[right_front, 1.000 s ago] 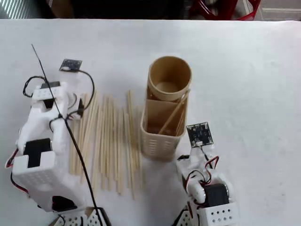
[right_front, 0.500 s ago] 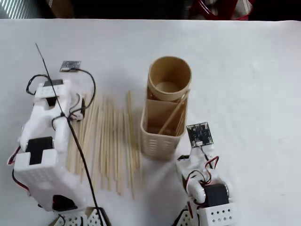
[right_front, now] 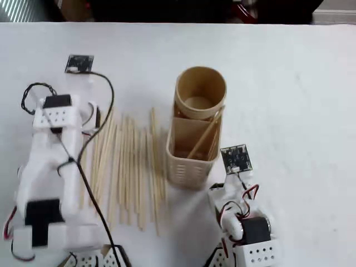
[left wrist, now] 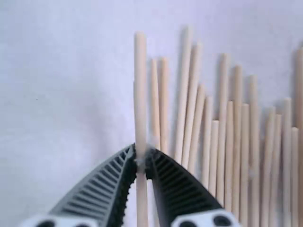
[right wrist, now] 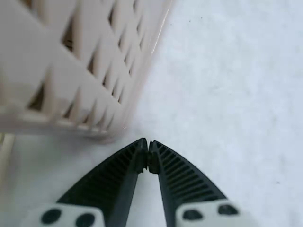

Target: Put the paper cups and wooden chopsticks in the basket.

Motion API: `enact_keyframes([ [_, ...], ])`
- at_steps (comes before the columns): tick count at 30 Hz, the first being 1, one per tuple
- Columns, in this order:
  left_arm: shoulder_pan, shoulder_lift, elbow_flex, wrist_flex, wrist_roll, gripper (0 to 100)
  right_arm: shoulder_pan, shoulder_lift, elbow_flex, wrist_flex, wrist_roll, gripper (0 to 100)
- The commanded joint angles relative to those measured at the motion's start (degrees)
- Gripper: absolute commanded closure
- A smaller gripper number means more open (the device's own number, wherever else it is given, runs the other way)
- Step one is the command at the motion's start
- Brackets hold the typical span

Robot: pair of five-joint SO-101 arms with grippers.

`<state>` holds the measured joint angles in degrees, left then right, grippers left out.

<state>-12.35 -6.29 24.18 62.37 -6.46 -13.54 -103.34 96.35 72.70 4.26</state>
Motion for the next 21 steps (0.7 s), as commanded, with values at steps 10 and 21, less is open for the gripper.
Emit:
enact_keyframes([
  [10, 10.33, -21.85, -5.45, 0.88, 4.92, 98, 0.22, -0.13, 0.53, 0.22, 0.09, 97.9],
  [21, 24.48, -23.69, -27.78, 6.42, 6.86, 98, 0.40, -0.13, 0.53, 0.22, 0.09, 97.9],
])
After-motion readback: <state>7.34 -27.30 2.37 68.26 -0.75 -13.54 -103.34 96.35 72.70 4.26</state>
